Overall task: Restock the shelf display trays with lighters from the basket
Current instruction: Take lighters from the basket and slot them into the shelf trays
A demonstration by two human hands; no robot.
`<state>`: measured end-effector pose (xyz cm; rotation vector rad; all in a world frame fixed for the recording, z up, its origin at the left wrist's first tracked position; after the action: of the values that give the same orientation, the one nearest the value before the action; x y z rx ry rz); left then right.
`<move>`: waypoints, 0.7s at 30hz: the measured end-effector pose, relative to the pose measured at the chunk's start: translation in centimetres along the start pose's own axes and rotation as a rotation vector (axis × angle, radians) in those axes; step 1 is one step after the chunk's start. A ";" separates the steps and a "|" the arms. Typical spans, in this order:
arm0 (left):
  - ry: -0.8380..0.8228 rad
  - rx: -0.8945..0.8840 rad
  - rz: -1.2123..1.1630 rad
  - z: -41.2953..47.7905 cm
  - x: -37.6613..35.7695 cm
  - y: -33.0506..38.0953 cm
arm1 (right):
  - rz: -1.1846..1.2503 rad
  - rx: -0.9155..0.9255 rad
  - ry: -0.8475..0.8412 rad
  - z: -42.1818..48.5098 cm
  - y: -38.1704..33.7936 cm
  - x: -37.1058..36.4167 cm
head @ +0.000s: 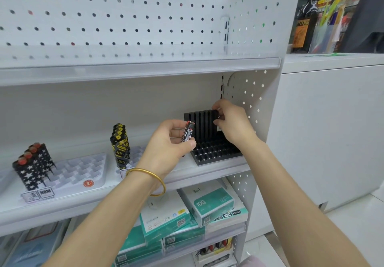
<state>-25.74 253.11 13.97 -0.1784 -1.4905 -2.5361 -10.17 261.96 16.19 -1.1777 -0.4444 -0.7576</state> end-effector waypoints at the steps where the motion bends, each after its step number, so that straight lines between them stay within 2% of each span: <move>1: 0.000 0.003 -0.004 0.0 0.0 0.0 | -0.004 -0.002 -0.001 -0.1 0.1 -0.1; 5: 0.018 -0.006 -0.017 -0.2 0.2 0.2 | -0.012 -0.006 0.013 -0.6 0.2 -0.1; 8: 0.044 0.001 -0.120 -0.6 0.2 0.3 | -0.047 0.089 0.187 -2.5 -1.5 2.0; 10: 0.052 -0.002 -0.190 -1.0 0.3 0.6 | 0.063 0.148 0.241 -4.7 -3.3 3.5; 11: 0.056 -0.013 -0.216 -1.3 0.4 0.8 | 0.182 0.154 0.179 -5.8 -4.1 3.7; 13: 0.066 -0.039 -0.226 -1.8 0.9 1.0 | 0.444 0.130 -0.058 -7.7 -5.7 2.9; 16: 0.090 -0.075 -0.185 -3.1 2.5 1.9 | 0.562 0.148 -0.358 -10.3 -8.3 0.9; 21: 0.129 -0.080 -0.160 -6.6 6.3 2.3 | 0.570 0.176 -0.492 -12.7 -11.5 -1.6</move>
<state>-31.38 245.54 13.95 0.0951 -1.4081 -2.6757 -20.58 248.46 18.35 -1.2380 -0.5318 0.0703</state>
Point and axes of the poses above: each hand's wrist, its own z-axis towards the middle knuckle, its own x-axis out of the back of the hand, y = z × x, the point moved 10 cm from there along z, towards the middle knuckle, and after that the axes turned 13 degrees about -x, right-handed, at the moved point
